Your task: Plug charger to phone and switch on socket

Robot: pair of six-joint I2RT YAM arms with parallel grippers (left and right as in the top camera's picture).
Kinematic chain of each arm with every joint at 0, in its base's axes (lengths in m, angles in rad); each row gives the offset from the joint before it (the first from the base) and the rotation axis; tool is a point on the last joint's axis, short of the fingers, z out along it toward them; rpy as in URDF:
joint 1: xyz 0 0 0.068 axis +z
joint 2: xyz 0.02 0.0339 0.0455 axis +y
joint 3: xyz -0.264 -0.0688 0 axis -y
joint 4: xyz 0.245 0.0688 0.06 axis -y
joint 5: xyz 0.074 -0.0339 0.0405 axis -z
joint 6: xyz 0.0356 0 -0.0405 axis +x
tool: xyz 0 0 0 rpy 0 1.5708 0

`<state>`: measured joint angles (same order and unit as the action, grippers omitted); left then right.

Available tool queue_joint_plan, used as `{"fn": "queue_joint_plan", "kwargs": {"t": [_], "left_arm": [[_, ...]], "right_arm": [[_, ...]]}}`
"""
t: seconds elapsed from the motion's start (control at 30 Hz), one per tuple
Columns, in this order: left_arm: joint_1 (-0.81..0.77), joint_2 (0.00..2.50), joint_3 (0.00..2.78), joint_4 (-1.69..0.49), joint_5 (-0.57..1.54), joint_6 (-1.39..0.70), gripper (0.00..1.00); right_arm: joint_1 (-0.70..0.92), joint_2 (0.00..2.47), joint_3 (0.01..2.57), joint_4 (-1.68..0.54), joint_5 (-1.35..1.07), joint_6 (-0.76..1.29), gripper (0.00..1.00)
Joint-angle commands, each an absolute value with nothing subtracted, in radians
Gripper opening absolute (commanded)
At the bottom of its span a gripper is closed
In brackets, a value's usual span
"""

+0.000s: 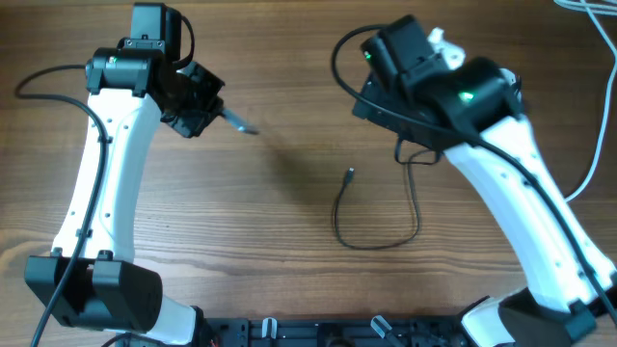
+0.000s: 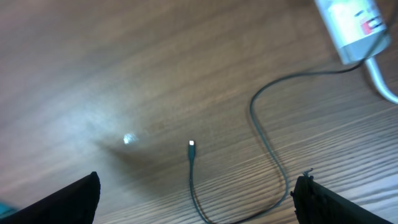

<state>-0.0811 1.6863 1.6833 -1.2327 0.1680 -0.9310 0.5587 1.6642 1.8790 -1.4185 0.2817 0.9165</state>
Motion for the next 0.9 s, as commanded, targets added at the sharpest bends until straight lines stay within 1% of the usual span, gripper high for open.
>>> {"fn": "queue_joint_plan", "kwargs": {"t": [0.0, 0.03, 0.1, 0.13, 0.2, 0.33, 0.4, 0.43, 0.47, 0.73, 0.87], "left_arm": [[-0.075, 1.666, 1.702, -1.245, -0.025, -0.892, 0.04], [-0.075, 1.666, 1.702, -1.246, -0.032, -0.893, 0.04], [-0.075, 1.666, 1.702, -1.247, -0.036, -0.892, 0.04], [-0.075, 1.666, 1.702, -1.247, -0.036, -0.893, 0.04], [-0.075, 1.666, 1.702, -1.248, -0.036, -0.893, 0.04], [-0.075, 1.666, 1.702, -1.250, -0.036, -0.893, 0.04], [-0.075, 1.667, 1.702, -1.250, -0.036, -0.893, 0.04], [-0.075, 1.668, 1.702, -1.250, -0.036, -0.893, 0.04], [-0.075, 1.668, 1.701, -1.250, -0.036, -0.893, 0.04], [-0.075, 1.669, 1.682, -1.247, -0.036, -0.893, 0.04], [-0.075, 1.669, 1.668, -1.242, -0.036, -0.893, 0.04]], "right_arm": [[0.548, 1.707, 1.752, -1.347, 0.161, 0.848, 0.99], [0.548, 1.713, 1.716, -1.309, 0.130, 0.809, 0.99], [0.548, 1.729, 1.645, -1.238, 0.062, 0.758, 0.96], [0.548, 1.740, 1.614, -1.221, 0.051, 0.763, 0.95], [0.548, 1.760, 1.552, -1.183, 0.039, 0.771, 0.86], [0.548, 1.792, 1.464, -1.109, -0.003, 0.785, 0.82], [0.548, 1.802, 1.423, -1.062, -0.027, 0.789, 0.73], [0.549, 1.807, 1.402, -1.032, -0.040, 0.799, 0.67], [0.551, 1.815, 1.387, -1.016, -0.042, 0.823, 0.65], [0.552, 1.920, 1.343, -0.953, -0.043, 0.848, 0.63], [0.553, 1.977, 1.343, -0.934, -0.070, 0.837, 0.58]]}}
